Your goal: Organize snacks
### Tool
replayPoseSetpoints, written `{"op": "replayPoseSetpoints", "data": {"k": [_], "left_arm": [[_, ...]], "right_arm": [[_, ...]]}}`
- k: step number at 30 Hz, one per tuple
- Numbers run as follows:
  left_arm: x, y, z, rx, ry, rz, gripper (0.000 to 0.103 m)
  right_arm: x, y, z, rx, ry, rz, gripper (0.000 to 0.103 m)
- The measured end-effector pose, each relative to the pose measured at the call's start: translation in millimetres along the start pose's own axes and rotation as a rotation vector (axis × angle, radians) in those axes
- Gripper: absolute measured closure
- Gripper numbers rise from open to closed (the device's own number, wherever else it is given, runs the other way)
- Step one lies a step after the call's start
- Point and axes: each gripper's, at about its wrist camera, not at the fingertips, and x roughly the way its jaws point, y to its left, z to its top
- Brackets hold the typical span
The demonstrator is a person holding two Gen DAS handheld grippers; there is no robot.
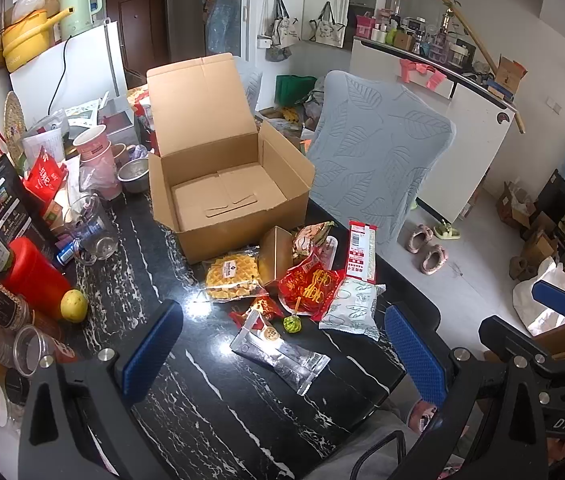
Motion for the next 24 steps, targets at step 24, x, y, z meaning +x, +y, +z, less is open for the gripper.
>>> {"op": "replayPoseSetpoints", "data": {"k": [24], "left_arm": [[3.0,-4.8,-4.9,0.019,0.01,-0.022,0.0]], "right_arm": [[1.3,3.5,-3.0,-0.003,0.007,0.014,0.0]]}}
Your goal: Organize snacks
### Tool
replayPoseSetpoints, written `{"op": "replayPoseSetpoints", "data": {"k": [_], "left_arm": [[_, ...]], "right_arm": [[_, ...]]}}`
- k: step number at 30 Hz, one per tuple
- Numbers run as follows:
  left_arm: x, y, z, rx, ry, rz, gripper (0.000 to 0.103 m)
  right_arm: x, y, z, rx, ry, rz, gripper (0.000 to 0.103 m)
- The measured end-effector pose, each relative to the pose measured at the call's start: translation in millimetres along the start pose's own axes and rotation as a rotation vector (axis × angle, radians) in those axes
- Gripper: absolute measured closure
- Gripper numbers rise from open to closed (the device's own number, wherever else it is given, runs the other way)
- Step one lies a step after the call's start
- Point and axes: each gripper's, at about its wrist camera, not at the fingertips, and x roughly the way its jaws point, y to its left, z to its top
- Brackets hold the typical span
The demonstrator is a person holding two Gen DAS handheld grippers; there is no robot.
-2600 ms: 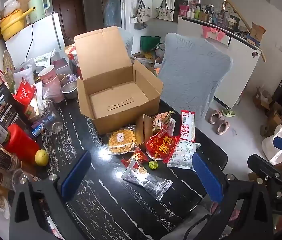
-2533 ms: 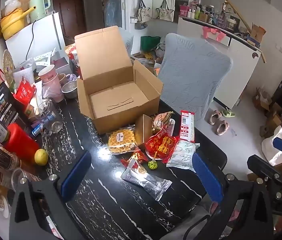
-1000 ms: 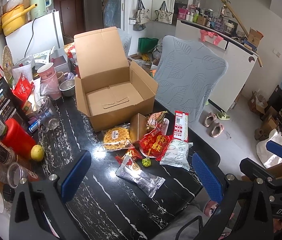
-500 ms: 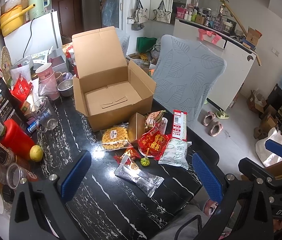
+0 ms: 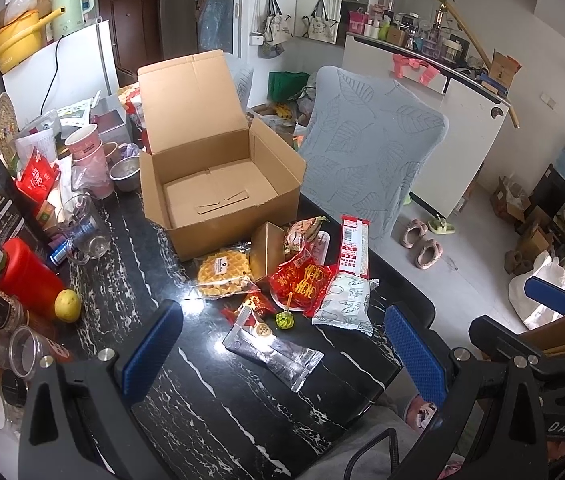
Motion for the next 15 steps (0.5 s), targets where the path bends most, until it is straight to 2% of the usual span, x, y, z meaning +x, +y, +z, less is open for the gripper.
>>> {"op": "replayPoseSetpoints", "data": {"k": [7,15], "left_arm": [[7,-1,-3,-0.001,0.021,0.014,0.0],[33,5,-12,-0.061,0.076,0.015,0.0]], "right_arm": [[14,-1,-3,0.003,0.042,0.041,0.0],[39,-10,-5,-0.006,0.102,0.094,0.0]]}}
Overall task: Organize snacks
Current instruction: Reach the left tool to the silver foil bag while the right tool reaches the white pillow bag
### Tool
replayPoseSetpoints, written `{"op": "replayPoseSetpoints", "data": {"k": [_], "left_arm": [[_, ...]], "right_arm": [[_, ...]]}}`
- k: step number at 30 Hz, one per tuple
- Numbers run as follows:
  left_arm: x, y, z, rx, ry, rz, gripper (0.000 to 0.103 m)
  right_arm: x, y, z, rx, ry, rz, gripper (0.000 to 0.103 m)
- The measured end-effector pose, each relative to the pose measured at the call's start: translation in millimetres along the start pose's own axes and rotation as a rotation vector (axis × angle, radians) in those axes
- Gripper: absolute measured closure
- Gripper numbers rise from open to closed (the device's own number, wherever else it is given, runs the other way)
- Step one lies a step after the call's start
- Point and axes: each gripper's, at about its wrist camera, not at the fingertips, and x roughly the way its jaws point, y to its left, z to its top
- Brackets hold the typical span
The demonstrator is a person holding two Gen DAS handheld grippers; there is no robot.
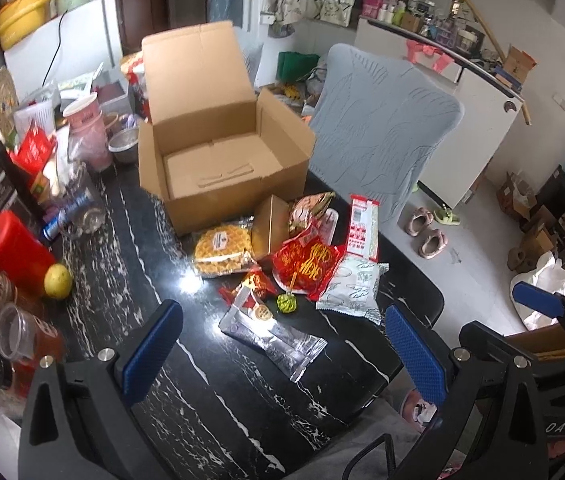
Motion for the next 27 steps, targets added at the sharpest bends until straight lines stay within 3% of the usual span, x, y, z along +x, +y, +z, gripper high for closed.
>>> {"op": "replayPoseSetpoints", "data": {"k": [7,20,27], "left_arm": [[31,5,-5,-0.07,0.059,0.031,0.0],[108,7,-10,-0.192,0.178,0.119,0.0],[147,21,-22,-0.334,0.235,0.14,0.004]], "right_arm": [[37,-18,4,-0.013,0.087,0.07,0.0],[110,-23,26,-0.173,0.165,0.087,0.004],[151,-24,35,-0.227,0.22,0.101,0.005]]}}
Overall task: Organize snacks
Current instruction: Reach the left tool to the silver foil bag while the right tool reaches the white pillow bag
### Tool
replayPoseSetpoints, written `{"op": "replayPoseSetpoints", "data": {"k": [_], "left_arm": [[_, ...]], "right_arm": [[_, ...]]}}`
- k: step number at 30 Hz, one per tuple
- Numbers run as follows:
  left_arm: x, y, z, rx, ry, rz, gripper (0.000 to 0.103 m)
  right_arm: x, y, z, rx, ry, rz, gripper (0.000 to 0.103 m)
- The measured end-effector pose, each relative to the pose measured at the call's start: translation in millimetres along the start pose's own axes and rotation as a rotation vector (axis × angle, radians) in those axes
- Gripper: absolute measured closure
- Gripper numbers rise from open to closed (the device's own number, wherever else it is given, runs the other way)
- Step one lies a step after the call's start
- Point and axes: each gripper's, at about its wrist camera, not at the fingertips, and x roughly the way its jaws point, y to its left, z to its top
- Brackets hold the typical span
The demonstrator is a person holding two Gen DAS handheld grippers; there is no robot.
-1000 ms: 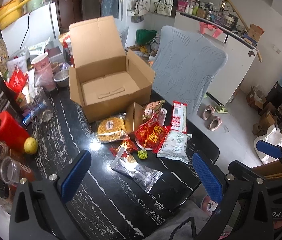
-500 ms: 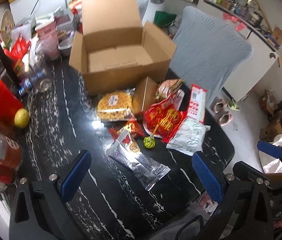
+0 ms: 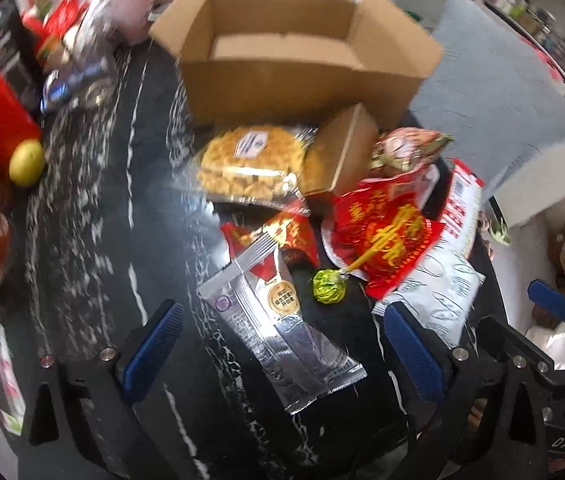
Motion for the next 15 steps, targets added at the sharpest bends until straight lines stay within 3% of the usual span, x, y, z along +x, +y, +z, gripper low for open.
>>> {"op": "replayPoseSetpoints", "data": {"k": [10,15], "left_arm": [[43,6,-3,-0.101,0.096,0.02,0.014],[63,14,0,-0.165,0.161,0.01,0.029]], "right_arm": [[28,-13,10,-0.014,0.045,0.013,0.005],[33,-14,13,-0.054,0.056,0.024,0.005]]}}
